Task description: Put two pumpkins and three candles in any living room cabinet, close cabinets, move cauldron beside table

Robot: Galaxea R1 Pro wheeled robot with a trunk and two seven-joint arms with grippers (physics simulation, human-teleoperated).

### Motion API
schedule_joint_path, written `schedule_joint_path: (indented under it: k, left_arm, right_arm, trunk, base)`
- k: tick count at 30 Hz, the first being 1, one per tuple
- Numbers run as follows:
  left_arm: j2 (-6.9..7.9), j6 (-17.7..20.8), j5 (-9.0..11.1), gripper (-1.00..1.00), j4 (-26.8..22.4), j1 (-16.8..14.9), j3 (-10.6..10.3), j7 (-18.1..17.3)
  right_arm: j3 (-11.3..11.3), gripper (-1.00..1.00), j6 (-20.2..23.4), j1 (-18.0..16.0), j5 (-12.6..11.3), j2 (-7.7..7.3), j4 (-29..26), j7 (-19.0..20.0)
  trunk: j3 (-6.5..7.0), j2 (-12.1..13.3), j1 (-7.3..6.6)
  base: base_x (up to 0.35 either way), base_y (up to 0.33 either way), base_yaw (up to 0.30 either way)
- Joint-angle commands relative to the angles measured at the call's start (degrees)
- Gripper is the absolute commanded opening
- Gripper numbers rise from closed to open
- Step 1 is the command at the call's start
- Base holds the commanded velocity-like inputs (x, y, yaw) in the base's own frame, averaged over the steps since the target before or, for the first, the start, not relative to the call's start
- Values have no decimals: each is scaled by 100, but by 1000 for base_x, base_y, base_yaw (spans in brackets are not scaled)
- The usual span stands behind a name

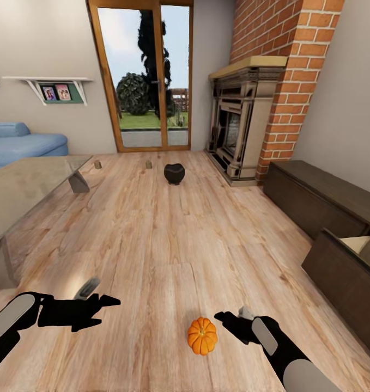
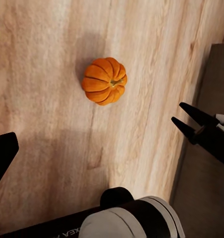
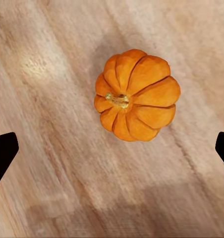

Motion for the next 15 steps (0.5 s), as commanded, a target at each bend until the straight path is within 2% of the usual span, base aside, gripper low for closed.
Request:
schedule_joint_path:
  k: [1, 7, 15]
  left_arm:
    - [3, -5, 62, 100, -4, -6, -11, 55]
    - [5, -5, 62, 100, -4, -5, -14, 55]
    - [2, -6, 62, 100, -4, -7, -24, 54]
  right_arm:
    - [-5, 100, -9, -2, -25, 0, -5, 45]
    - [-2, 100, -76, -2, -363, -13, -5, 301]
    - [-2, 100, -113, -2, -454, -10, -5, 340]
  trunk:
    - [-28, -4, 1]
    - [-161, -12, 17]
    - [-338, -23, 37]
  base:
    - [0, 0, 0]
    - [0, 0, 0]
    - [0, 0, 0]
